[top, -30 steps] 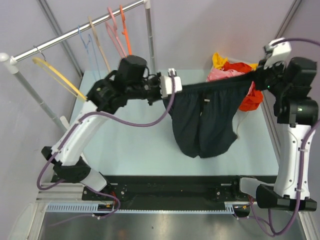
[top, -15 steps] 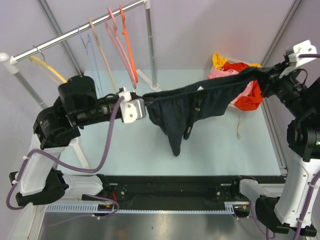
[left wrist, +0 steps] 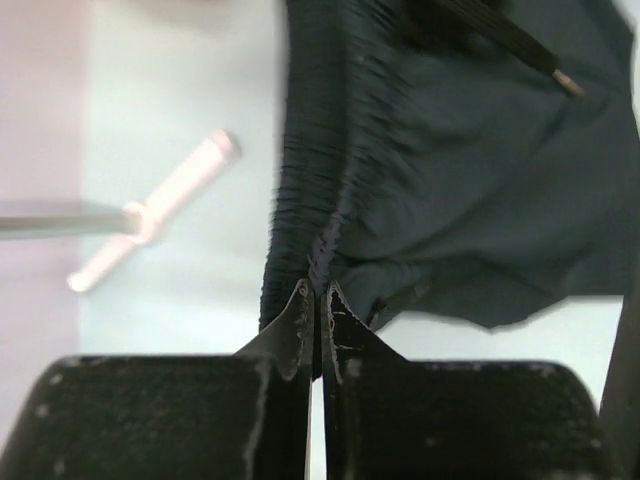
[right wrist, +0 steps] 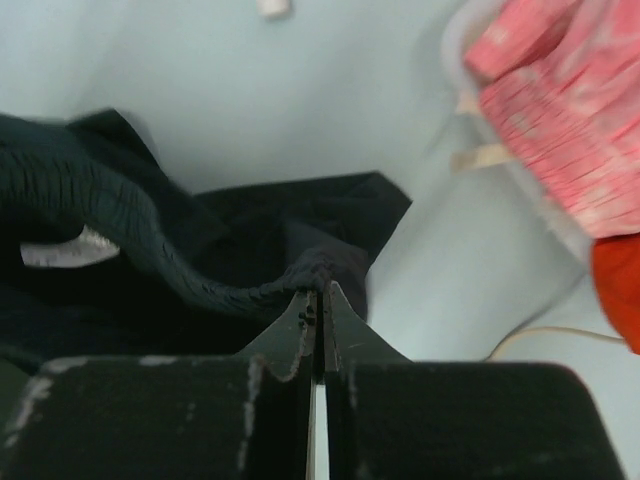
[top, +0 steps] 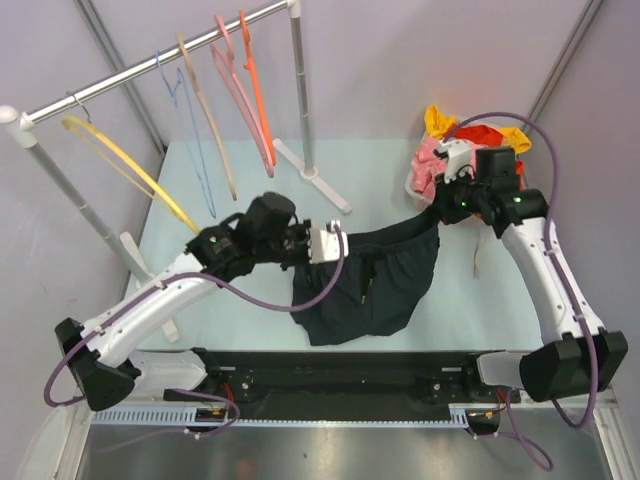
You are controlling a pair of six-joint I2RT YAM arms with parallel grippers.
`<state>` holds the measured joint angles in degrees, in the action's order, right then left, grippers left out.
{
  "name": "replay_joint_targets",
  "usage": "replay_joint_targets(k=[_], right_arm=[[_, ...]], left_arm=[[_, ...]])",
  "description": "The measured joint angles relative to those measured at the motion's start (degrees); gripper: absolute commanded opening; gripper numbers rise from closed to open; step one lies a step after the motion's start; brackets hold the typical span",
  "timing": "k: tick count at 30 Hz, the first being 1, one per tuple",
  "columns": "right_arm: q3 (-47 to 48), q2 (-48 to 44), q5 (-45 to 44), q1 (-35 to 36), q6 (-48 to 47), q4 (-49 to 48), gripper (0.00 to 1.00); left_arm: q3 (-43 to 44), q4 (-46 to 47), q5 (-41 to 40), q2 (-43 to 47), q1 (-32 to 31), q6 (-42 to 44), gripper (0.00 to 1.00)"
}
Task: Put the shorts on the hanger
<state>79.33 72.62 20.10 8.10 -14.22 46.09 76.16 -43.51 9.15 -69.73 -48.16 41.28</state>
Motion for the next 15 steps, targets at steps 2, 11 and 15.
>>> replay_joint_targets(k=[2,11,15], right_arm=[[-3.69,1.49,-0.72,0.96,-0.7,-1.49,0.0],[-21.66,3.43,-3.37,9.44,-3.39,-6.1,0.16],[-23.8,6.67,-4.68,11.32,-4.04,-7.67,0.37]], left_arm=[[-8.57,2.45,-0.02,1.77,-0.13,2.43,0.0],[-34.67,11.21,-1.97,2.64,-6.23,5.79,0.25],[-34.12,10.4,-1.09,-2.47,-6.19,5.38,0.56]])
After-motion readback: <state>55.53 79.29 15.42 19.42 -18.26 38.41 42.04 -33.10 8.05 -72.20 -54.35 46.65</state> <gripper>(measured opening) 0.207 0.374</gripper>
